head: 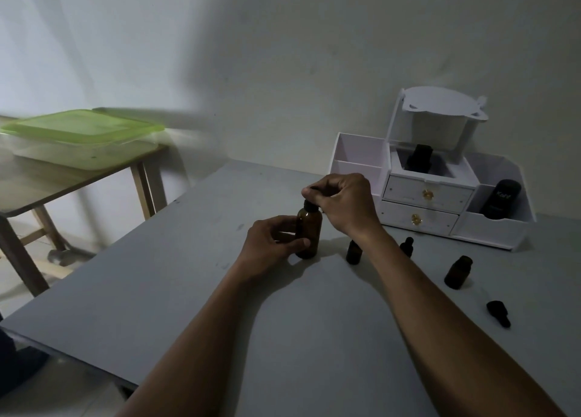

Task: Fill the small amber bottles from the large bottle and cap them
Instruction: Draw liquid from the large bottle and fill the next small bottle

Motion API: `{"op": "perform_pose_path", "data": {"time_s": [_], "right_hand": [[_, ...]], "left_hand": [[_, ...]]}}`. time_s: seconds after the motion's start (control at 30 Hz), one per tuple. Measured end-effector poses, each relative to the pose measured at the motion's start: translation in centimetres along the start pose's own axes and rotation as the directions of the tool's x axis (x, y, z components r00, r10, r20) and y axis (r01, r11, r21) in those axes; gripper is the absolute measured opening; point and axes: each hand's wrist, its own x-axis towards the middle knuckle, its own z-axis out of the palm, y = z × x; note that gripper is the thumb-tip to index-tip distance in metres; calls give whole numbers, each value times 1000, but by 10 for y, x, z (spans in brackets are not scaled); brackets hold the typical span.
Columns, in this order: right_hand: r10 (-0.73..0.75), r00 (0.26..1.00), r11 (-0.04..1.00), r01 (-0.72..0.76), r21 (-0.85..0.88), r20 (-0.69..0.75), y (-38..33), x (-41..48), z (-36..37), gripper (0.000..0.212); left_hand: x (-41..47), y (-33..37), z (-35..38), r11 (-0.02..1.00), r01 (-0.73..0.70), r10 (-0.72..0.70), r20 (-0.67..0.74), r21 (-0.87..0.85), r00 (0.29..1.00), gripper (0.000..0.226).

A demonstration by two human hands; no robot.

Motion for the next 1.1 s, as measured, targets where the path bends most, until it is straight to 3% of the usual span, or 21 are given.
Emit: {"op": "perform_pose_path", "data": {"time_s": [0.17,0.43,0.53,0.63,0.7,0.8,0.93,1.1], "right_hand": [[-3,1000,999,4,49,-11,-3,-1,-8,13],[-134,969,977,164,136,-207,-51,20,-51,16],[-179,923,952,250,176,-342,-70,22,-84,14],[-199,888,941,292,173,-416,-71,13,-125,9],[-187,886,948,276,161,-424,-59,4,-150,6],[-123,892,971,198,131,-435,-28,-13,-180,5],[11,890,993,44,108,-456,14,-43,-207,6],[126,857,986,-55,154,-500,47,-66,-222,9]], "left_hand": [[0,0,0,1000,8,-8,-7,-4,1000,45],[-2,0,5,996,38,-42,-46,-81,998,56],[-4,5,10,999,-44,41,-198,-11,979,59],[-17,26,24,980,-178,198,-451,86,870,32],[-29,47,40,957,-265,286,-491,114,823,16],[-44,75,79,952,-306,290,-340,8,895,9],[-51,93,141,981,-175,175,1,-79,984,17],[-38,84,200,996,-53,61,108,-71,992,44]]}}
